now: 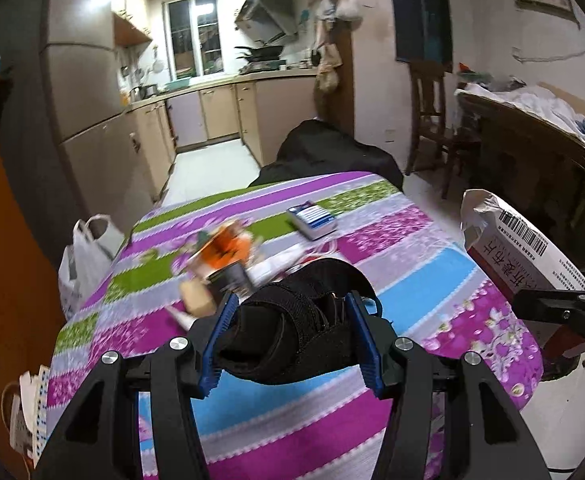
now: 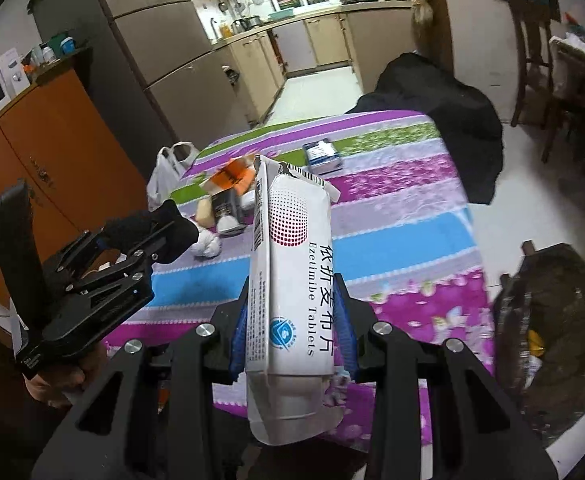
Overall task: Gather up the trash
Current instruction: 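Carry the box and cloth over the trash bag and open both grippers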
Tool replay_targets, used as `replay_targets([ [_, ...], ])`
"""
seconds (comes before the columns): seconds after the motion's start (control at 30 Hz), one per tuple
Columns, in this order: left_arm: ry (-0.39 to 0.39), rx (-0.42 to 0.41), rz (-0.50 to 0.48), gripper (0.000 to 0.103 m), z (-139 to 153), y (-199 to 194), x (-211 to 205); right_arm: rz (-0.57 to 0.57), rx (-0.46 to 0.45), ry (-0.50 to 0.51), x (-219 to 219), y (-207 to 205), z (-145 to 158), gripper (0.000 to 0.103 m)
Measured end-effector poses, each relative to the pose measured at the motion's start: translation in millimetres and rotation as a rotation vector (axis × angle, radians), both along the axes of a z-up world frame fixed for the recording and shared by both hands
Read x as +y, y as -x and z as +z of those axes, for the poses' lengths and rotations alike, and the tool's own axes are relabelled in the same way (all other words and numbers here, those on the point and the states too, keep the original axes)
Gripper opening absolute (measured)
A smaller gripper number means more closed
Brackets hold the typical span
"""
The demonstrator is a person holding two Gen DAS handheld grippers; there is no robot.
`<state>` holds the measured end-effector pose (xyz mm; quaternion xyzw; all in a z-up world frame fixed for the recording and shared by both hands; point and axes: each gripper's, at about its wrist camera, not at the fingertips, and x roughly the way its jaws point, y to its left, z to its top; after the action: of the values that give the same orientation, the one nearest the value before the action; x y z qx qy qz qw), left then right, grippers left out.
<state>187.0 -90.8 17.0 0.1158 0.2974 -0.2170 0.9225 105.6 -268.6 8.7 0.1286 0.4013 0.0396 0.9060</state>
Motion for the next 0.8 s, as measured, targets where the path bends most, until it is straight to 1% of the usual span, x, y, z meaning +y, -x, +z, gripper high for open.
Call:
replay_targets([
  [0.13,-0.011,-0.008,-0.038,0.056,4,1,-27,-0.030,-0.005,0.023,-18,7,10,0.035],
  [0.33,-0.025,-0.001,-0.087,0.056,5,2,-64,-0.079,-0.004,0.029,-45,15,17,0.035],
  [0.53,-0.035,0.009,-0.151,0.056,4,2,-102,-0.137,0.021,0.038,-74,24,15,0.035],
  [0.8,-0.072,0.013,-0.266,0.056,-3,13,-172,-0.232,0.039,0.049,-120,43,13,0.035],
])
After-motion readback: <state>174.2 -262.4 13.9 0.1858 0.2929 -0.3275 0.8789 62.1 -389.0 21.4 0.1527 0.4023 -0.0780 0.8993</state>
